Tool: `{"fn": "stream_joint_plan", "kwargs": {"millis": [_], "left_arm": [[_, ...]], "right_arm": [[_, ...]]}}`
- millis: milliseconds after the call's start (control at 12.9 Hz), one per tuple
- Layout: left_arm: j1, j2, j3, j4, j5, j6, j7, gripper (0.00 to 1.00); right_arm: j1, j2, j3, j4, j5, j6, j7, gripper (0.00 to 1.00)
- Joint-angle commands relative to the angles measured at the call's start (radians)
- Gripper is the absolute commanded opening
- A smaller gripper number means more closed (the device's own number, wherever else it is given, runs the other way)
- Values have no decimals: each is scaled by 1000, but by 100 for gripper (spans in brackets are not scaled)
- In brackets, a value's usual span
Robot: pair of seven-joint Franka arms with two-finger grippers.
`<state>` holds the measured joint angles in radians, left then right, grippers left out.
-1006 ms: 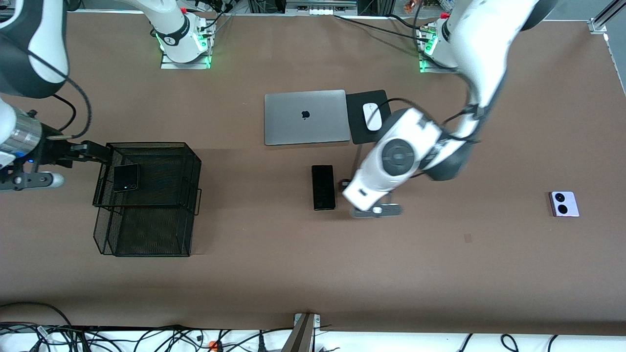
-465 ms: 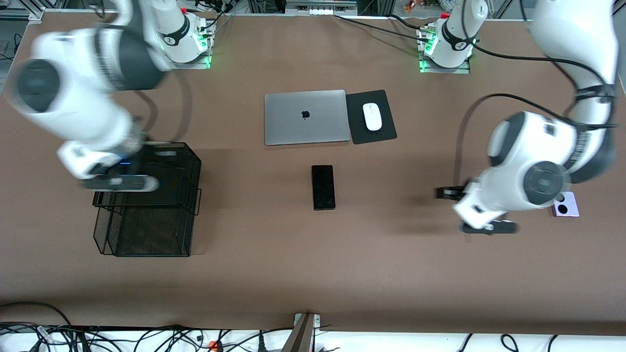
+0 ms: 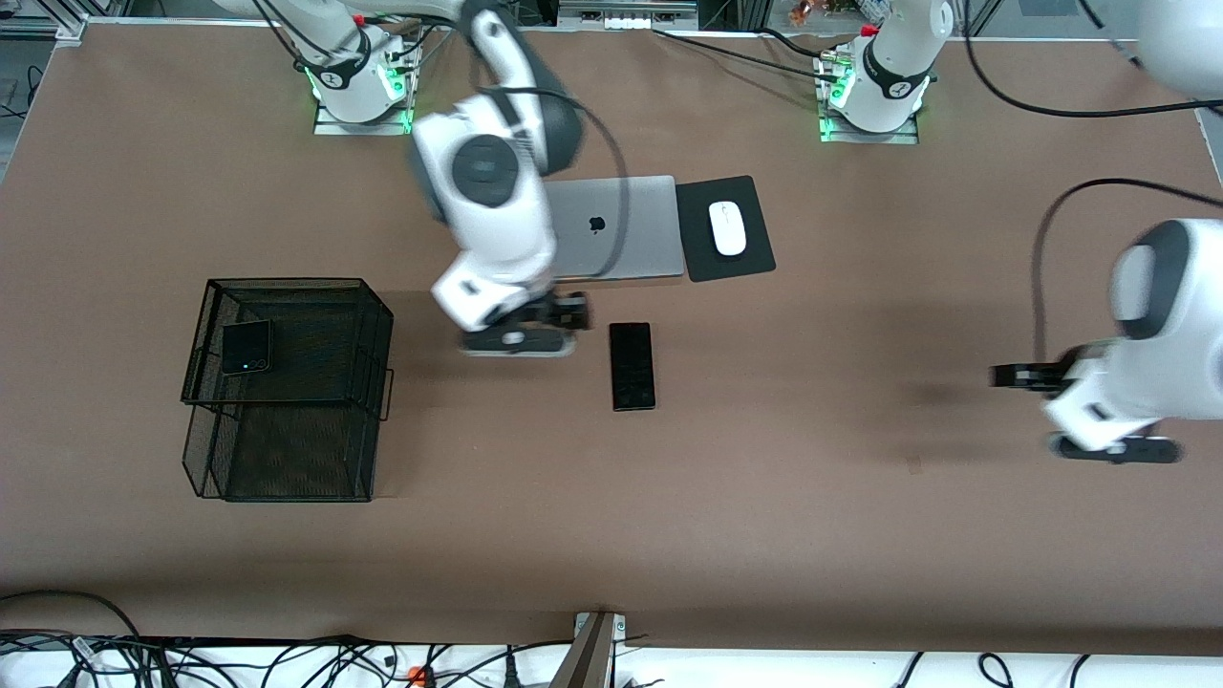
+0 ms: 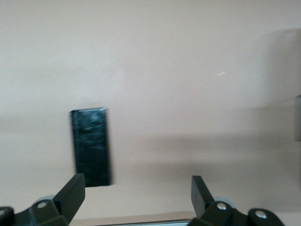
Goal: Place phones with both arms
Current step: 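Reach the right gripper to the slab while the left gripper reaches the white phone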
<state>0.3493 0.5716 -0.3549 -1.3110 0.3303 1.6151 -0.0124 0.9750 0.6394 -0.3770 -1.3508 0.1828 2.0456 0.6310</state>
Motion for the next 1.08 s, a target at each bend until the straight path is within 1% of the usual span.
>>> {"fn": "stream_joint_plan", "kwargs": {"millis": [0,155,310,465,619,852,1006], "left_arm": [[89,37,-16,-48,90,125,84,100],[141,77,-16,-50,93,208,182,100],[189,114,-13,-51,137,300,222,100],[252,166,-13,-53,156,418,270,100],[279,194,-13,-62,153,443,273,100],[342,235,-13,-140,138,494,256,100],[387,258,-13,-194,138,581,255,100]], "right_arm": [[48,106,12,111,-5,17,99,100],[88,134,13,107,-2,34,105,100],[116,172,13,105,0,45,111,100],[116,209,29,96,1,111,104,100],[117,239,32,79,0,169,99,100],[119,290,33,78,-2,231,95,100],[113,313,32,73,-5,263,93,100]]}}
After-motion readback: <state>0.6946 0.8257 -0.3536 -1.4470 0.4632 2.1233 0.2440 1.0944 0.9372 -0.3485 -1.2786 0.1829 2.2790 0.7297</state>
